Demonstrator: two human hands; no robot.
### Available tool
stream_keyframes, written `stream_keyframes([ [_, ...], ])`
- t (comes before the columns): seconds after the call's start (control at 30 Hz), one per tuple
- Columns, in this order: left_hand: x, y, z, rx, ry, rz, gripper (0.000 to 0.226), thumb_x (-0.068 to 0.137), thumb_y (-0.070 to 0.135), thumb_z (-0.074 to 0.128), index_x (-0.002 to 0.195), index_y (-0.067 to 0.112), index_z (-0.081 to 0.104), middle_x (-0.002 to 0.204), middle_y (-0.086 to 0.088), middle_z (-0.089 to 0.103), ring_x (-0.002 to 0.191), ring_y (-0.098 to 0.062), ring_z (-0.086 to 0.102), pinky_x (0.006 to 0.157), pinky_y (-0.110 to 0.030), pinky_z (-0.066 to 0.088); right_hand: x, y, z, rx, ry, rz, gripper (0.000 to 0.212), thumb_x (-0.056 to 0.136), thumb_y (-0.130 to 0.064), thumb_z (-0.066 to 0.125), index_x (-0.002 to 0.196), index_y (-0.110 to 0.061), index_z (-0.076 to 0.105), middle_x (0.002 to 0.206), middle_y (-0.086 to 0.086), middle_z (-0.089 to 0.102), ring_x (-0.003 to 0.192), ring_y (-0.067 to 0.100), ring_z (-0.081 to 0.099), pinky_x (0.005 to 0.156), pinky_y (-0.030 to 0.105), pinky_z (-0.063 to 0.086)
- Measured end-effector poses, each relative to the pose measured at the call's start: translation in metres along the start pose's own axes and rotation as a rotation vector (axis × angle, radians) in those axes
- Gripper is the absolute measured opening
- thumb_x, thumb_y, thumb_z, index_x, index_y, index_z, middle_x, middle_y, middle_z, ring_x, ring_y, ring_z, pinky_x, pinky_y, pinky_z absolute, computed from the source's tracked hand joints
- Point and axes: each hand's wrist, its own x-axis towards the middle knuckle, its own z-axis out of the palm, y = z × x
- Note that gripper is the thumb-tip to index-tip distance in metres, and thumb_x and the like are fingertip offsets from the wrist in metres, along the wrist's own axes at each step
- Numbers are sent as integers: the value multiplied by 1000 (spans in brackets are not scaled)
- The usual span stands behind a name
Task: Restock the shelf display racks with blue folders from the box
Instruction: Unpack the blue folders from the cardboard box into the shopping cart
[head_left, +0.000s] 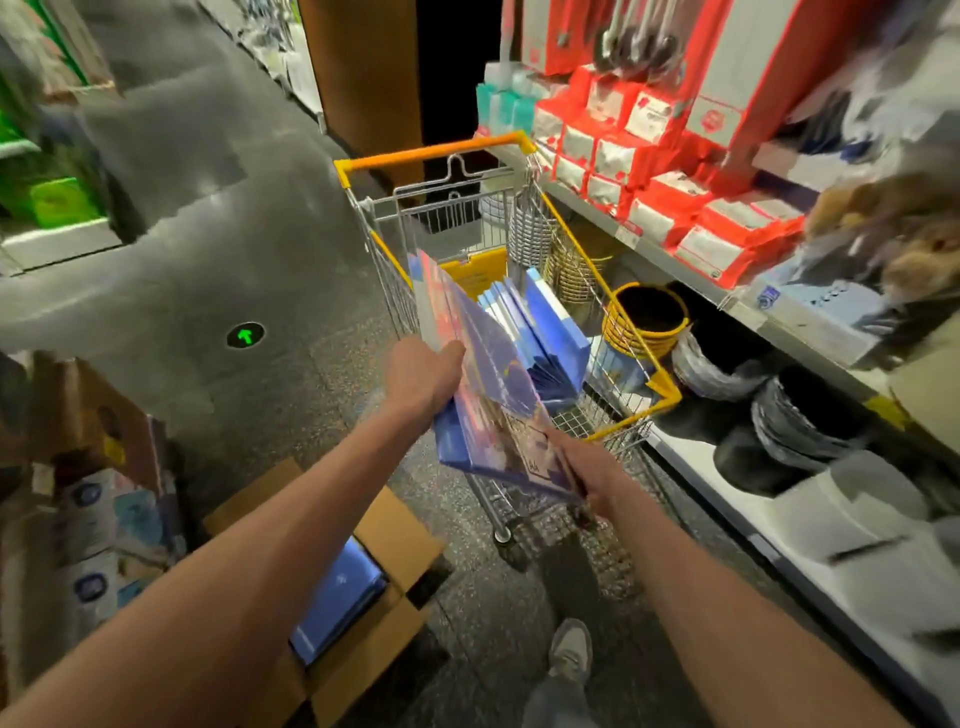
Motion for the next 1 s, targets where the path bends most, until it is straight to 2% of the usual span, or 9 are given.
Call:
stream_keyframes([
  [0.1, 22, 25, 53, 39, -4, 11, 28, 91, 26, 64, 99, -1, 69, 88, -12, 64, 81, -28, 62, 67, -32, 41, 33, -11, -38, -7, 47, -9, 38, 96, -41, 63, 83, -5, 65, 72, 11, 65, 50, 14, 62, 51, 23, 52],
  [0.2, 45, 51, 109, 112, 27, 33, 33, 93, 28, 61, 108, -1, 67, 99, -16, 67, 91, -33, 65, 70, -32, 40, 75, -33, -79, -174, 98, -54, 37, 98, -44, 56, 84, -10, 64, 108, 16, 69, 95, 28, 64, 91, 42, 50],
  [0.3, 65, 71, 157, 159, 56, 11, 42, 94, 31, 60, 112, -7, 65, 101, -23, 64, 102, -40, 64, 71, -35, 40, 109, -56, -112, -197, 65, -58, 26, 100, -33, 53, 103, -10, 65, 112, 14, 68, 93, 24, 62, 76, 33, 50],
  [0.37, 77, 78, 177, 158, 61, -24, 46, 90, 35, 59, 110, -5, 65, 94, -17, 61, 97, -39, 65, 71, -36, 43, 124, -68, -129, -128, 47, -57, 30, 100, -31, 53, 99, -6, 69, 112, 15, 70, 78, 21, 58, 65, 28, 45],
  [0.47, 94, 85, 201, 187, 53, -27, 30, 94, 26, 58, 100, -2, 66, 89, -13, 61, 82, -33, 61, 67, -33, 40, 141, -82, -148, -125, 55, -33, 40, 100, -37, 53, 112, -2, 68, 102, 11, 73, 68, 17, 57, 55, 26, 38],
  [0.6, 115, 94, 216, 249, 49, -38, 25, 96, 28, 56, 91, 4, 62, 88, -12, 63, 79, -31, 59, 66, -33, 42, 161, -97, -150, -122, 17, -13, 43, 100, -42, 51, 113, -4, 68, 102, 8, 74, 80, 20, 65, 59, 25, 42],
  [0.73, 145, 95, 233, 244, 40, -39, 28, 94, 28, 57, 92, 1, 63, 90, -15, 67, 83, -34, 66, 69, -39, 54, 184, -112, -147, -112, -43, -15, 45, 100, -42, 52, 117, -3, 65, 94, 3, 71, 73, 16, 63, 62, 24, 48],
  [0.87, 184, 93, 256, 240, 16, -29, 24, 95, 23, 55, 89, 0, 61, 86, -14, 64, 77, -31, 61, 68, -39, 50, 205, -134, -159, -169, -84, -13, 40, 103, -42, 48, 113, -6, 62, 104, 10, 72, 94, 29, 71, 81, 39, 57],
  [1.0, 234, 82, 280, 253, -15, -56, 27, 97, 25, 54, 92, -1, 60, 90, -19, 64, 82, -36, 62, 67, -37, 45, 228, -161, -161, -153, -54, -1, 41, 103, -43, 47, 115, -5, 60, 99, 10, 72, 89, 28, 71, 71, 36, 56],
])
